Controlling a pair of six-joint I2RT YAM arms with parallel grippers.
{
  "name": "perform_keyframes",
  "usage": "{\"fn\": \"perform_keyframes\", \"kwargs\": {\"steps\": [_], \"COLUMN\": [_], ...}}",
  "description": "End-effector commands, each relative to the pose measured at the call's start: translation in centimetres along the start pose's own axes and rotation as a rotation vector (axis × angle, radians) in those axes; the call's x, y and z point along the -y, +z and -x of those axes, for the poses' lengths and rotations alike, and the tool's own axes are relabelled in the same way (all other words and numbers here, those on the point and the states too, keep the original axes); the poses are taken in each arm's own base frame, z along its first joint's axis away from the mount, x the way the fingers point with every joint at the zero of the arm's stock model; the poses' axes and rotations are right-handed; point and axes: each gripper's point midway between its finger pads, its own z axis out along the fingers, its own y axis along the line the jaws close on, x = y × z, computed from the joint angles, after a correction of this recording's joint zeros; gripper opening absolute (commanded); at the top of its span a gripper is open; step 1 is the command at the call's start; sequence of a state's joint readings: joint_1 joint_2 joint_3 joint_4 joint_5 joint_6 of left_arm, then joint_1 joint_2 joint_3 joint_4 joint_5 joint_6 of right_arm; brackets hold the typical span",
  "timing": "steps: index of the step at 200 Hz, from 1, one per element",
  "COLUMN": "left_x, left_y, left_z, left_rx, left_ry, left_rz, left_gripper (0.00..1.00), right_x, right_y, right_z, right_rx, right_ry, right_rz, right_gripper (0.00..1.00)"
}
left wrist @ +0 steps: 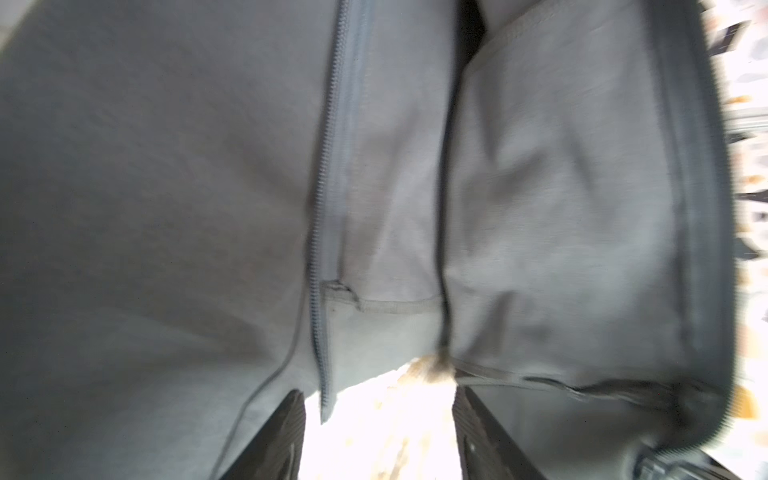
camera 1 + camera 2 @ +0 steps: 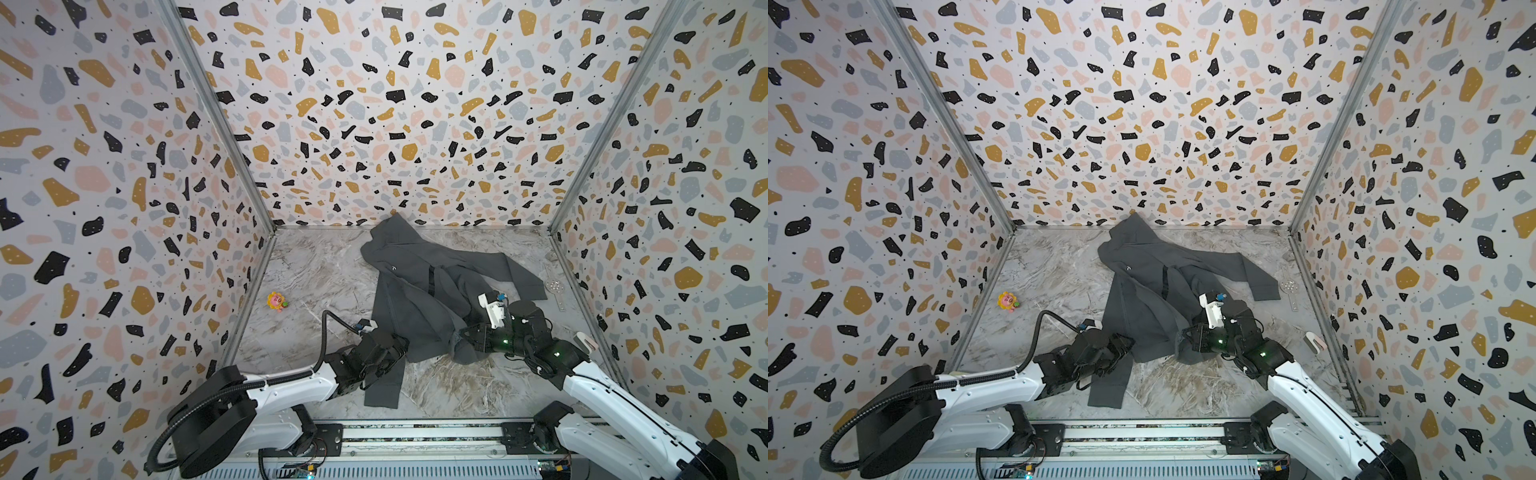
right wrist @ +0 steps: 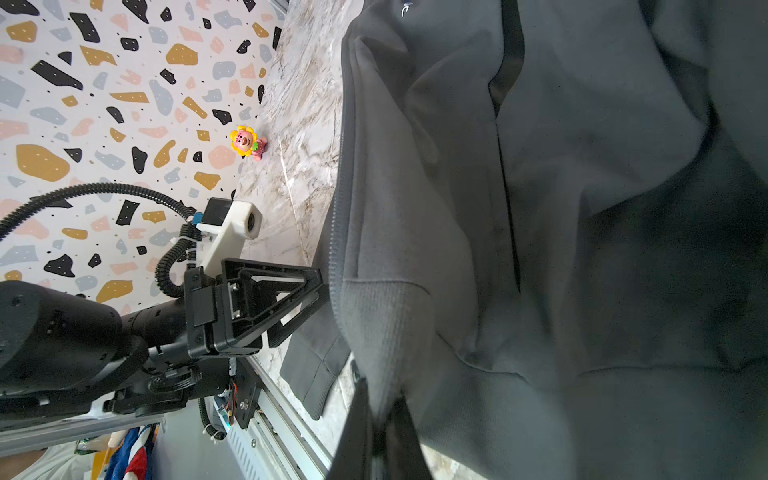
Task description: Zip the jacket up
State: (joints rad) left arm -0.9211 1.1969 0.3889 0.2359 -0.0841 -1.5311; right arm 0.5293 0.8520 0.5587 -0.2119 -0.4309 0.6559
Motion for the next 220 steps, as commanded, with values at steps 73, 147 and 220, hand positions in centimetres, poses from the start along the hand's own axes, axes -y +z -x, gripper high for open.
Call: {"fn": "perform_keyframes", "kwargs": {"steps": [73, 147, 220], "left_x": [5.6, 3.6, -2.8], "left_y": [1.6, 3.5, 2.3], "left_z": [-4.9, -7.2, -5.4], "left_rx": [-0.125, -0.198, -0.104], "left_ry": [-0.161, -0.177, -0.119], "left_rz": [-0.171, -0.123, 0.036], "left_gripper": [0.65, 0.66, 0.69], "right_x": [-0.8, -0.3, 0.2], "right_y": [-0.9, -1.7, -1.2], "right_z": [0.4, -0.2, -0.4], "right_rx": [0.018, 0.019, 0.007], "right_ry": [-0.012, -0.012, 0.0], "right_rz": [0.026, -0.007, -0.018], "right_gripper": [0.0, 0.0, 0.0]}}
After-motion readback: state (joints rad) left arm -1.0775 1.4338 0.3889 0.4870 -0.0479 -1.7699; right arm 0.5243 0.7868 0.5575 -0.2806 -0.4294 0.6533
